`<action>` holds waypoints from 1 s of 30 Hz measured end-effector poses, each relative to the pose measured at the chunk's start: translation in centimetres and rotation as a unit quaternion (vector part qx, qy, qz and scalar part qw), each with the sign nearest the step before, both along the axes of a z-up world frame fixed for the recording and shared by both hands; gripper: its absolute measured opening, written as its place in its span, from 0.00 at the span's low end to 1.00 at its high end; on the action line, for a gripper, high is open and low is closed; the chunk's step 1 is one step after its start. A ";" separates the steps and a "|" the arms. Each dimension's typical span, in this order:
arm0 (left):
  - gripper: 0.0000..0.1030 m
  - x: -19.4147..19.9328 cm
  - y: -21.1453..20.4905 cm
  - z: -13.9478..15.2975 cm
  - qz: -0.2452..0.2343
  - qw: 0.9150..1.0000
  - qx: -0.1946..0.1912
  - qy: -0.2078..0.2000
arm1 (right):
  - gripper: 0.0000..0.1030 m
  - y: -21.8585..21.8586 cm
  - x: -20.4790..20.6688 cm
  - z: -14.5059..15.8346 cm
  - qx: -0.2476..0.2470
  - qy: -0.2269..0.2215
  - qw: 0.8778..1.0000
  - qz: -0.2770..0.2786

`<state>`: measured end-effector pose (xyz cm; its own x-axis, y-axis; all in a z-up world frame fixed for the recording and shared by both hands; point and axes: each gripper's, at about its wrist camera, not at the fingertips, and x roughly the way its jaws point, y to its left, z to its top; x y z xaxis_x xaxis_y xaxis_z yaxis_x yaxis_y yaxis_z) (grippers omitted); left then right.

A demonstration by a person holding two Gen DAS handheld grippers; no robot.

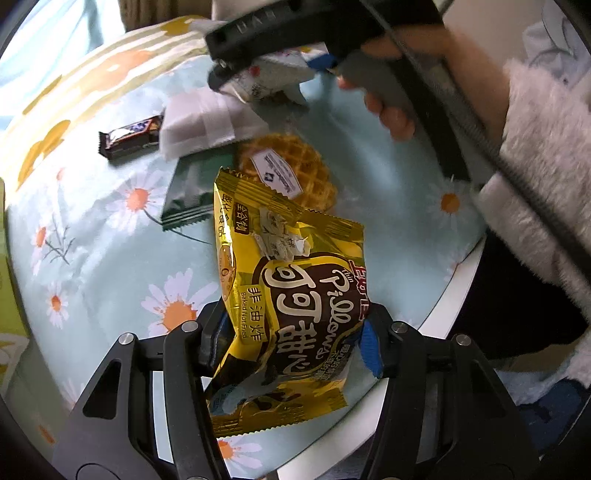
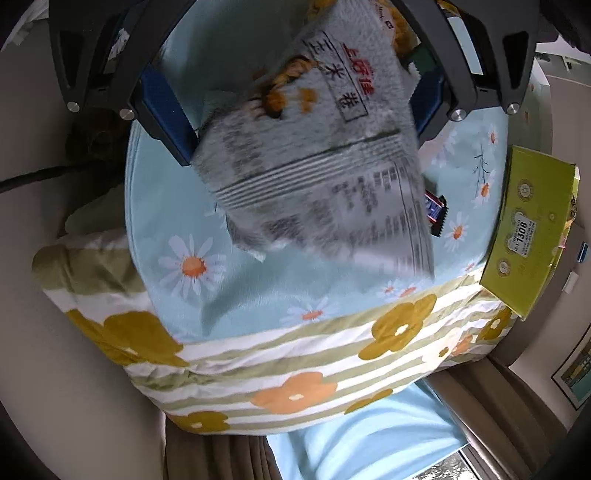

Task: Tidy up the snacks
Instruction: 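Grasp a yellow-brown cookie packet with the left tool while the right tool grasps a grey bag, then drop the cookie packet into the box with the left tool while the right tool carries the grey bag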

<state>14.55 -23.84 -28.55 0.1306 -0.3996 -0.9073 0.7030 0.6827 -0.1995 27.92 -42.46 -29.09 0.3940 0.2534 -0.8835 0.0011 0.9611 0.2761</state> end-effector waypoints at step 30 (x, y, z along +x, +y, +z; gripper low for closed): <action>0.51 5.1 6.3 9.3 0.176 0.981 -0.063 -0.055 | 0.63 -0.1 -2.5 10.0 0.008 -0.095 0.995 0.012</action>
<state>19.68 -17.54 -19.23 0.3755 -0.4209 -0.8257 0.4505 0.8615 -0.2343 25.42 -42.60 -19.08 0.5471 0.2791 -0.7892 -0.0764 0.9555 0.2850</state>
